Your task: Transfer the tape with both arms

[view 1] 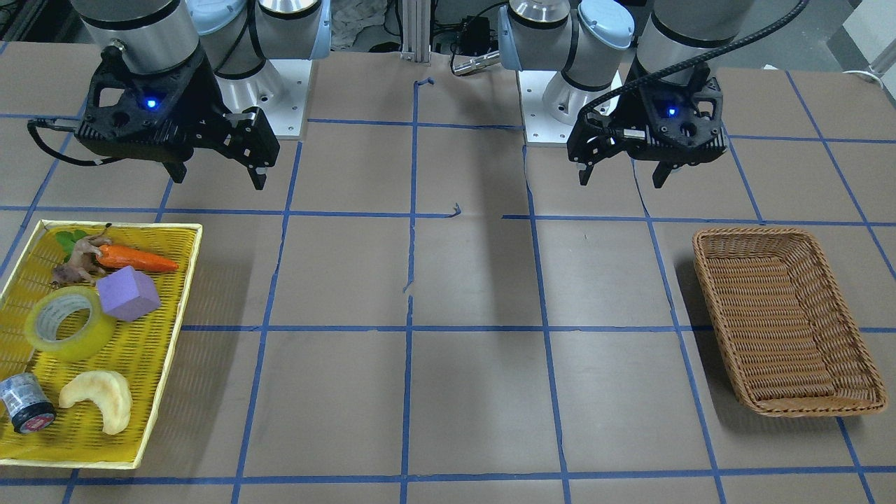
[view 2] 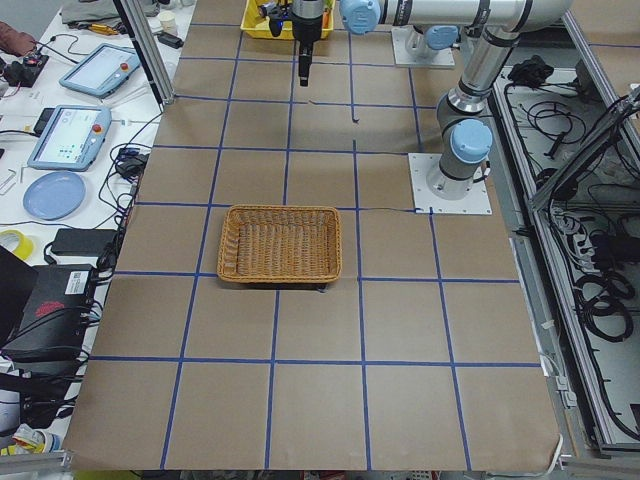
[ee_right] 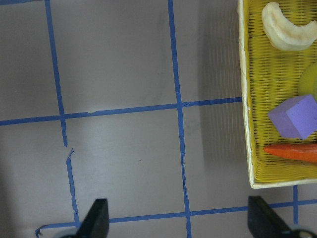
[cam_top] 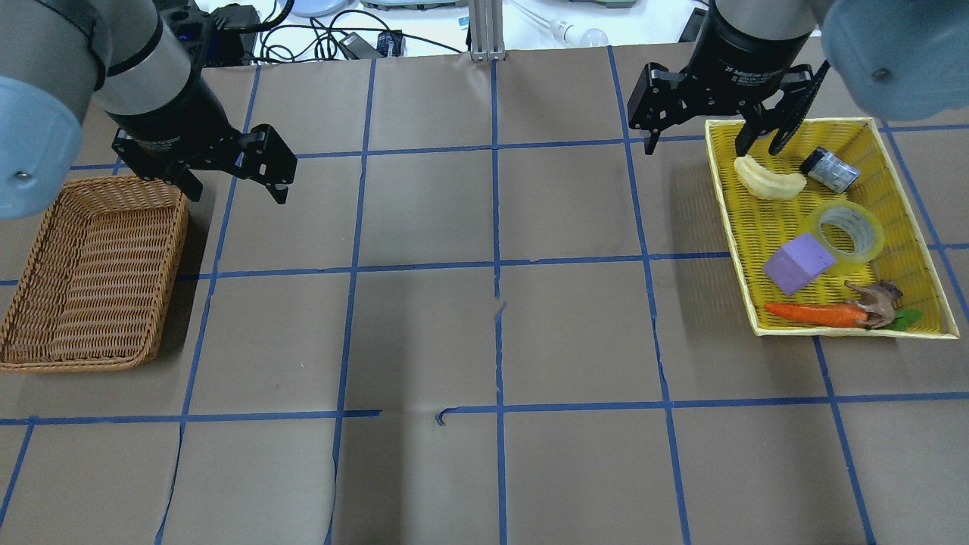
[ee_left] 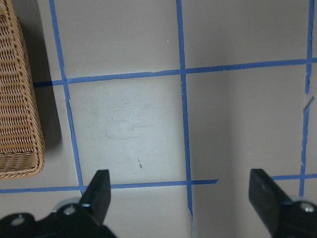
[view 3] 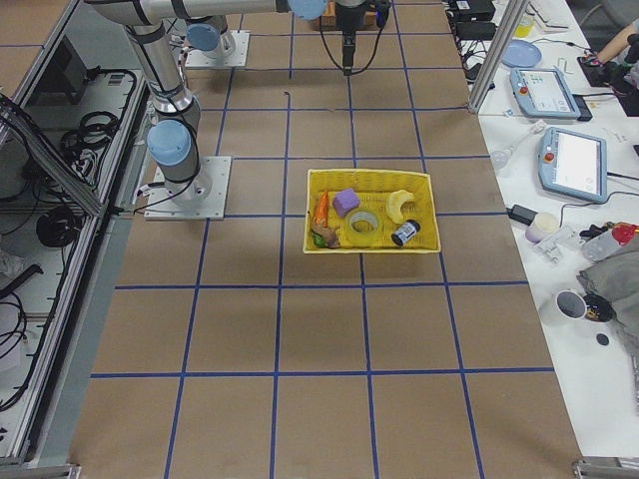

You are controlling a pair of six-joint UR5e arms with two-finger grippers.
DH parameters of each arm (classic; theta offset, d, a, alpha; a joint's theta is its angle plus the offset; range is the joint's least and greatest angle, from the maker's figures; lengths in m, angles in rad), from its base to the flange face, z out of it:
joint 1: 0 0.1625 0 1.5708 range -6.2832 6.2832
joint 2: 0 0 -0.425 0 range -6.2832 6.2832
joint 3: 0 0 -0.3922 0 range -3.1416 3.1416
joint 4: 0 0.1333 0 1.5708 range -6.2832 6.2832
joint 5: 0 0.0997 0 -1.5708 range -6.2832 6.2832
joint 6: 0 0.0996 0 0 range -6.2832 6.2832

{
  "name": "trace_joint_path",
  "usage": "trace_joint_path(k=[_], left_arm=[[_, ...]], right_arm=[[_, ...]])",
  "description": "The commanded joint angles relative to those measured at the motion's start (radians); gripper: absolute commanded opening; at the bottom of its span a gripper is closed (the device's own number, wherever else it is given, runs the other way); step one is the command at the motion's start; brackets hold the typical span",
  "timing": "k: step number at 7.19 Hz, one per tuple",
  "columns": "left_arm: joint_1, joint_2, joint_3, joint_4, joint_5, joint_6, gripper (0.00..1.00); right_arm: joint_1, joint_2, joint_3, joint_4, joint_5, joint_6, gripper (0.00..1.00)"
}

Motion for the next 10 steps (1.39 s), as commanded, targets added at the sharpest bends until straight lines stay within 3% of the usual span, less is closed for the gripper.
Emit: trace_joint_path(k=[1, 10], left_arm=[[0.001, -0.002, -0.001, 0.002, -0.035, -0.012, 1.0], [0.001, -0.01, -0.002, 0.0, -0.019, 0.007, 1.0]], right_arm=[[0.0, 0.004, -0.004, 0.001, 0.012, 0.0, 1.0], [-0.001, 0.005, 0.005, 0.004, 0.003, -0.014, 1.0]])
